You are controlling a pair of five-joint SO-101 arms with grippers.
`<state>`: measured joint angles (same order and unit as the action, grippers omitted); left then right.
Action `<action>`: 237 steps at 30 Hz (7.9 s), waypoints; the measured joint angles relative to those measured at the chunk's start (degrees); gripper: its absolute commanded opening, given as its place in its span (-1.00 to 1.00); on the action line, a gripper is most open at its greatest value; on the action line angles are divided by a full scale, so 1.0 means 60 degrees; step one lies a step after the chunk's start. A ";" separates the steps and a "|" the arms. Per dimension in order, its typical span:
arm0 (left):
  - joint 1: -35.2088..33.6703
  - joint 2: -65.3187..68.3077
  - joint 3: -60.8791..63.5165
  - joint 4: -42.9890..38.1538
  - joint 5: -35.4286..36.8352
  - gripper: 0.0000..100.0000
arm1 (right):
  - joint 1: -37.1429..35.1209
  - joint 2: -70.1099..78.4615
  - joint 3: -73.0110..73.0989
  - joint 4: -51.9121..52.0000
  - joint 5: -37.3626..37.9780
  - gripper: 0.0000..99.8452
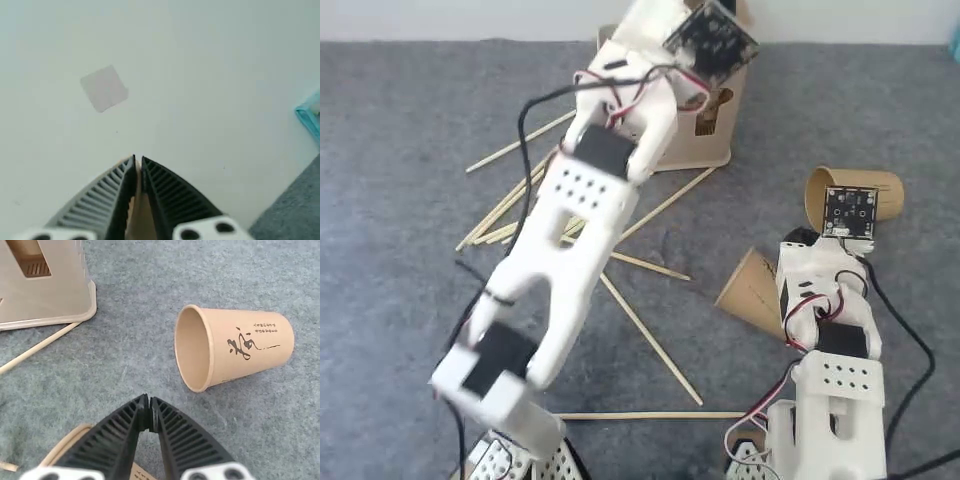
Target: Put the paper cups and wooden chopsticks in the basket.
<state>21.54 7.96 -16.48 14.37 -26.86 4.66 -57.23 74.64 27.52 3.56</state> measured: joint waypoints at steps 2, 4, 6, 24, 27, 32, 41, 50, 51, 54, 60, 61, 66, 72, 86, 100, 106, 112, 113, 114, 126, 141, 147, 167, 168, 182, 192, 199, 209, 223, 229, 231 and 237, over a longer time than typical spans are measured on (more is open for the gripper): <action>-0.0161 0.0908 -0.0850 0.0000 0.0000 -0.98 | 0.0000 0.0000 0.0000 0.0000 0.0000 -0.98; -0.0337 0.1817 -0.1700 0.0000 0.0000 -0.98 | 0.0000 0.0000 0.0000 0.0000 0.0000 -0.98; -0.0527 0.2696 -0.2432 0.0000 0.0000 -0.98 | 0.0000 0.0000 0.0000 -0.0029 0.0000 -0.98; -0.0645 0.3810 -0.4220 0.1465 0.0000 -0.98 | 0.0000 0.0000 0.0000 -0.0044 0.0176 -0.98; -0.0630 0.3810 -0.4220 0.1656 0.0000 -0.93 | 0.0000 0.0000 0.0000 -0.0044 0.0176 -0.98; -0.0513 0.3810 -0.4381 0.2315 0.0000 -0.82 | 0.0000 0.0000 0.0000 -0.0044 0.0176 -0.98; -0.0513 0.3810 -0.6110 0.3985 0.0000 -0.82 | 0.0000 0.0000 0.0000 -0.0044 0.0176 -0.98; -0.0542 0.3810 -1.0505 0.8908 0.0220 -0.82 | 0.0000 0.0000 0.0000 -0.0044 0.0176 -0.98; -0.0586 0.3810 -1.1150 0.9817 0.0425 -0.82 | 0.0000 0.0000 0.0000 -0.0044 0.0176 -0.98; -0.0733 0.3751 -1.2659 1.2527 0.1011 -0.83 | 0.0000 0.0000 0.0000 -0.0044 0.0176 -0.98; -0.2242 0.3531 -1.2264 1.4022 0.3121 -0.83 | 0.0000 0.0000 0.0000 0.0396 0.0176 -0.98; -0.2593 0.3458 -1.2073 1.4037 0.3311 -0.83 | 0.0000 -0.0029 0.0000 0.0615 0.0176 -0.98; -0.3927 0.2359 -1.0198 1.4051 0.3458 -0.83 | 0.0000 -0.1421 0.0015 0.1817 0.0176 -0.98; -0.4293 -0.0234 -0.6007 1.4066 0.3458 -0.83 | -0.0498 -0.3985 -0.0044 0.3692 0.0117 -0.97; -0.4645 -0.7282 0.8132 1.0110 0.3663 -0.82 | -0.2667 -0.0103 -0.4645 0.6183 0.0498 -0.98; -0.4659 -0.7575 1.3626 0.5524 0.3267 -0.82 | -0.3311 0.6476 -0.8689 0.7385 -0.0762 -0.80; -0.4659 -0.5348 1.2835 0.5436 0.3194 -0.82 | -0.2960 0.8264 -0.9626 0.7795 -0.0806 -0.72; -0.4659 -0.4264 1.2103 0.5436 0.3194 -0.82 | -0.2872 0.8410 -0.9773 0.8117 -0.0806 -0.69; -0.4659 -0.4264 1.2073 0.5436 0.3194 -0.82 | -0.2769 0.8410 -0.9773 0.8220 -0.0806 -0.69; -0.4659 -0.4264 1.2073 0.5436 0.3194 -0.82 | -0.2667 0.8410 -0.9773 0.8293 -0.0718 -0.69; -0.4659 -0.4264 1.2059 0.5436 0.3179 -0.82 | -0.1011 0.8410 -0.9788 0.8557 0.0527 -0.69; -0.4659 -0.4264 1.2059 0.5436 0.3179 -0.82 | -0.1187 0.8410 -0.9788 0.9421 0.0527 -0.69; -0.4659 -0.4264 1.2059 0.5436 0.3179 -0.82 | -0.1656 0.8645 -0.9788 0.9231 0.0527 -0.68; -0.4659 -0.4264 1.2059 0.5436 0.2842 -0.82 | -0.0747 0.9714 -1.0989 1.0432 0.1187 -0.99; -0.4659 -0.4264 1.2059 0.5436 0.2842 -0.82 | -0.0659 0.9568 -1.1253 1.0696 0.1187 -0.99; -0.4659 -0.4264 1.2059 0.5436 0.2842 -0.82 | -0.0381 0.4982 -1.2923 1.0330 0.0454 -0.99; -0.4659 -0.4264 1.2059 0.5436 0.2842 -0.82 | -0.1846 0.2608 -1.2938 0.7326 0.0161 -0.99; -0.4659 -0.4264 1.2059 0.5436 0.2842 -0.82 | -0.2388 0.3516 -1.2952 0.3810 0.0161 -0.99; -0.4659 -0.4264 1.2059 0.5436 0.2842 -0.83 | -0.2344 0.6872 -1.2952 -0.0601 -0.1275 -0.99; -0.4659 -0.4264 1.2059 0.5436 0.2842 -0.83 | -0.2344 1.0051 -1.4374 -0.2212 -0.3223 -0.99; -0.4659 -0.4264 1.2059 0.5436 0.2842 -0.83 | -0.1949 1.0974 -1.4886 -0.2007 -0.4689 -0.99; -0.4659 -0.4264 1.2059 0.5436 0.2842 -0.83 | -0.1832 1.1179 -1.4901 -0.2007 -0.4806 -0.99; -0.4659 -0.4264 1.2059 0.5436 0.2842 -0.83 | -0.1890 1.1399 -1.4901 -0.1187 -0.4850 -0.58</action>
<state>-6.42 -17.63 55.87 46.99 -9.80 -6.68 11.16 -14.77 20.40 -25.54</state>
